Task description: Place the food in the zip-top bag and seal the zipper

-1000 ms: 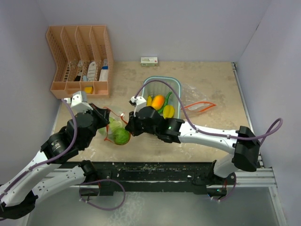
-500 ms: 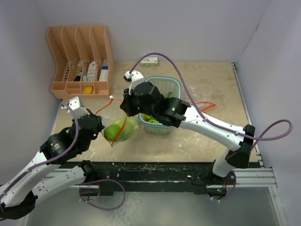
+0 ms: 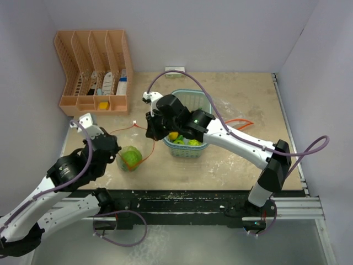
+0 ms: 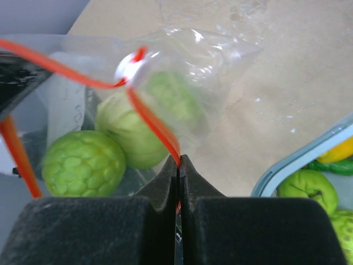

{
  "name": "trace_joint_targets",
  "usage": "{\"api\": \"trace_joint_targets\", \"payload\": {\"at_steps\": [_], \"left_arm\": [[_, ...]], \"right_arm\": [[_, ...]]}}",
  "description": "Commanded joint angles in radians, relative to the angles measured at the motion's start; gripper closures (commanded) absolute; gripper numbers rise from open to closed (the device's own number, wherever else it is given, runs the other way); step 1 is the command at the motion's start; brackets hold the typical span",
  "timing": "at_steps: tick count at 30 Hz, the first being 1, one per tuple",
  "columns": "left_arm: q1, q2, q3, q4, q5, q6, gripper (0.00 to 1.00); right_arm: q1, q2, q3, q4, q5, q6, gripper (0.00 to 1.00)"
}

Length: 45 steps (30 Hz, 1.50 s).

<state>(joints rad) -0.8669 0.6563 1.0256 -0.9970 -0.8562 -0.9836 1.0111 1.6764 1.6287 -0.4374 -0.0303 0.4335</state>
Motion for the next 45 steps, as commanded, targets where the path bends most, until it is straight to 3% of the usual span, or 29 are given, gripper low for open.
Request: {"api": "trace_joint_targets", "payload": {"at_steps": [1, 6, 9, 13, 15, 16, 19, 21, 25, 34, 45], "left_arm": [[-0.001, 0.095, -0.062, 0.16, 0.001, 0.027, 1.0], [-0.001, 0.178, -0.091, 0.261, 0.05, 0.055, 1.0], [-0.001, 0.189, -0.078, 0.309, 0.068, 0.098, 1.0], [-0.001, 0.174, -0.042, 0.233, 0.04, 0.072, 1.0], [-0.001, 0.131, -0.039, 0.231, 0.017, 0.075, 1.0], [-0.001, 0.105, -0.041, 0.241, 0.009, 0.083, 1.0], [-0.001, 0.053, -0.049, 0.252, -0.017, 0.097, 1.0], [-0.001, 0.045, -0.047, 0.227, -0.034, 0.081, 1.0], [-0.001, 0.045, -0.058, 0.195, -0.04, 0.046, 1.0], [-0.001, 0.073, -0.065, 0.231, -0.026, 0.051, 1.0], [-0.001, 0.052, -0.051, 0.209, -0.027, 0.052, 1.0]], "right_arm": [[-0.022, 0.004, 0.016, 0.091, -0.197, -0.033, 1.0], [-0.071, 0.019, 0.0, 0.182, -0.239, 0.03, 1.0], [-0.101, 0.037, 0.0, 0.157, -0.142, 0.042, 1.0], [-0.109, -0.003, -0.013, 0.105, 0.0, 0.044, 0.97], [-0.109, -0.024, -0.01, 0.088, 0.006, 0.034, 0.67], [-0.109, -0.032, -0.008, 0.079, -0.006, 0.026, 0.58], [-0.108, -0.054, -0.02, 0.051, -0.023, 0.022, 0.4], [-0.108, -0.073, -0.049, 0.056, -0.024, 0.022, 0.34], [-0.1, -0.107, -0.129, 0.093, -0.115, 0.06, 0.3], [-0.001, -0.114, -0.254, 0.154, -0.115, 0.129, 0.29], [0.049, -0.129, -0.348, 0.184, 0.003, 0.203, 0.3]]}}
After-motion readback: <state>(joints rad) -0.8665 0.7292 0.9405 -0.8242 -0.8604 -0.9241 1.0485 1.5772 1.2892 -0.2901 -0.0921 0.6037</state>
